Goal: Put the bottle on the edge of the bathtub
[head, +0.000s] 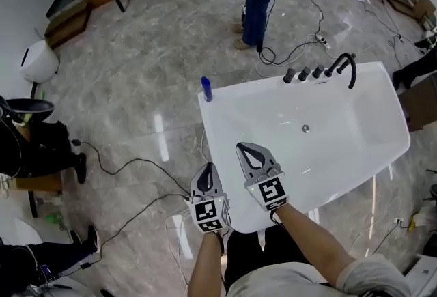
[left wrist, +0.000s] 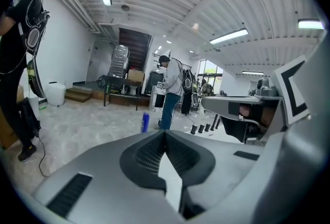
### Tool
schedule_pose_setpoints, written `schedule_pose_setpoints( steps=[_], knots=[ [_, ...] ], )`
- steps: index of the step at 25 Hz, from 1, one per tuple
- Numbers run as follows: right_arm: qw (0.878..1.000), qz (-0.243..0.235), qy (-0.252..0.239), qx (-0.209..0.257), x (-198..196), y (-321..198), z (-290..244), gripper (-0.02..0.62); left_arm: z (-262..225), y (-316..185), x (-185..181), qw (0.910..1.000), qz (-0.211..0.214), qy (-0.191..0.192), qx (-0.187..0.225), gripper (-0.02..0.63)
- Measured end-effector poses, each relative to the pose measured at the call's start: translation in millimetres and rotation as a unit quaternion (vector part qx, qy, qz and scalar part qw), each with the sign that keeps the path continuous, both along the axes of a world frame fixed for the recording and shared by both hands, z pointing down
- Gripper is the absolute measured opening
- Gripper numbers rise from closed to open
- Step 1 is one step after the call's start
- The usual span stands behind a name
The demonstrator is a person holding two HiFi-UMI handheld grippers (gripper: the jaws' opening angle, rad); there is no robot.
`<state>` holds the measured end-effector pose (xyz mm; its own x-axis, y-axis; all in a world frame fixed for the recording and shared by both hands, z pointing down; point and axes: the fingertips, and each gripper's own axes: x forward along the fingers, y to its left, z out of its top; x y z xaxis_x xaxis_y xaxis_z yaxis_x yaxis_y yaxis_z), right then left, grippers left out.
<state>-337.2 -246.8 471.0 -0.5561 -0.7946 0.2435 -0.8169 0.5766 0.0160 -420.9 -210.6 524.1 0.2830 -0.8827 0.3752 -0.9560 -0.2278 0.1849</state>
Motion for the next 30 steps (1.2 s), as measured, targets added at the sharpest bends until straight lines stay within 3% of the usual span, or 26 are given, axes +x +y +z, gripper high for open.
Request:
schedule_pose_setpoints(
  steps=[9, 18, 30],
  knots=[
    [0.999, 0.049, -0.002, 0.012, 45, 51, -48, 0.006, -49, 29, 30, 0.9991, 0.031, -0.011, 0.028, 0.011],
    [0.995, 0.098, -0.014, 0.025, 117, 96, -82, 0.006, -95, 68, 70, 0.997, 0.044, -0.016, 0.062, 0.011],
    [0.989, 0.121, -0.011, 0.087, 185, 178, -141, 0.006, -143, 146, 128, 0.9923, 0.062, -0.032, 0.102, 0.011]
  ],
)
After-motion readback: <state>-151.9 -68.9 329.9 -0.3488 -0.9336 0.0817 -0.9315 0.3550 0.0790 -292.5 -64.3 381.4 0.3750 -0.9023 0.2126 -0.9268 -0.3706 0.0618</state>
